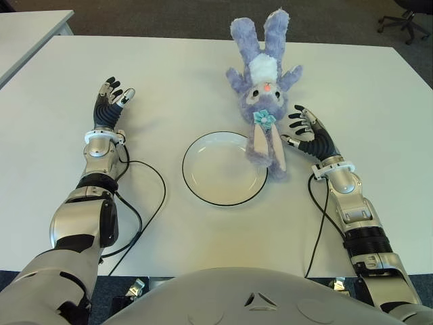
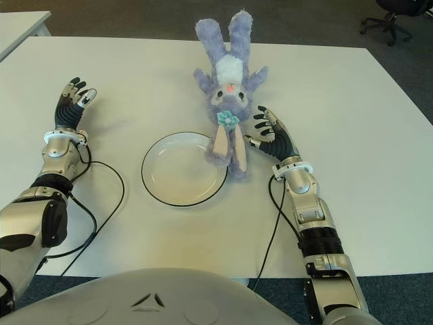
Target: Put the doll into the plate.
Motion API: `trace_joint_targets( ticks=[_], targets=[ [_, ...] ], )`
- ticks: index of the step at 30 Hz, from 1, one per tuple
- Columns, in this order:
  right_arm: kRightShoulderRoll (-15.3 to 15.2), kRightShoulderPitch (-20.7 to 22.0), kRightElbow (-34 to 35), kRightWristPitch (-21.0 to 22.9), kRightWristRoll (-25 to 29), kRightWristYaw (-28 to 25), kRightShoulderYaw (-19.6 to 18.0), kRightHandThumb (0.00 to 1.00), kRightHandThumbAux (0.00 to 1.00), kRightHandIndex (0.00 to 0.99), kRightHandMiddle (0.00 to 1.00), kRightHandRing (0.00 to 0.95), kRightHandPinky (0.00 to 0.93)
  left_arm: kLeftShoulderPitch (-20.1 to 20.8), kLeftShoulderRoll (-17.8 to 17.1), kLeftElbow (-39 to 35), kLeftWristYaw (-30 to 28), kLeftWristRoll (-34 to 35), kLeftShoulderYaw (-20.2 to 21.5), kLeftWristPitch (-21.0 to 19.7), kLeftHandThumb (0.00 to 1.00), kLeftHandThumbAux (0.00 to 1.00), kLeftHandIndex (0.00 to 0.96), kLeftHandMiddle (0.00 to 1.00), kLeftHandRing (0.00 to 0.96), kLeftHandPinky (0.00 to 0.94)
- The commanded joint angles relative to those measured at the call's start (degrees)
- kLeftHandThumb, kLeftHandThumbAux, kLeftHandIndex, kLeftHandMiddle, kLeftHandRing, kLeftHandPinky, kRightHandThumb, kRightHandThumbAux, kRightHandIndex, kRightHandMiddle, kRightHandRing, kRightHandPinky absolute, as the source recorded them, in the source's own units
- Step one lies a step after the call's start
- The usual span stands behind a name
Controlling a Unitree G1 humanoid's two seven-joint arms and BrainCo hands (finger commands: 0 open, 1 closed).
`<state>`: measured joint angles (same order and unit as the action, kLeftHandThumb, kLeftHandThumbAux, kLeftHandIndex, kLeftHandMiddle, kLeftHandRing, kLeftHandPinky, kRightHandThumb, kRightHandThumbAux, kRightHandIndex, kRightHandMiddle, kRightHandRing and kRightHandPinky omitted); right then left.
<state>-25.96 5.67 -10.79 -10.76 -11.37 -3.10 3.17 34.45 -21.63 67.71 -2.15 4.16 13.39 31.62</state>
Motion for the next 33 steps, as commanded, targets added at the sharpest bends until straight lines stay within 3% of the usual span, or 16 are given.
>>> trace_joint_targets(
  ticks=[1, 20, 33],
  targets=[
    [10.8, -26.0, -9.4, 9.4, 7.8, -6.8, 5.3, 0.301, 0.703, 0.034, 0.203, 0.269, 0.302, -4.2, 0.5, 3.2, -3.2, 1.0, 0.9, -2.6, 0.0, 0.525, 0.0, 0.111, 0.113, 0.098],
    [9.7, -25.7, -10.0, 6.4, 16.1, -15.4, 5.7, 0.201, 0.676, 0.045, 0.208, 0.233, 0.227, -4.4, 0.8, 3.1, -2.8, 0.8, 0.7, -3.0, 0.0, 0.52, 0.0, 0.11, 0.112, 0.1],
    [8.8, -25.7, -9.8, 5.0, 16.5, -15.7, 6.9, 0.198, 0.665, 0.04, 0.206, 0.225, 0.227, -4.6, 0.9, 2.9, -3.1, 1.0, 0.8, -3.0, 0.0, 0.522, 0.0, 0.098, 0.1, 0.094]
  ],
)
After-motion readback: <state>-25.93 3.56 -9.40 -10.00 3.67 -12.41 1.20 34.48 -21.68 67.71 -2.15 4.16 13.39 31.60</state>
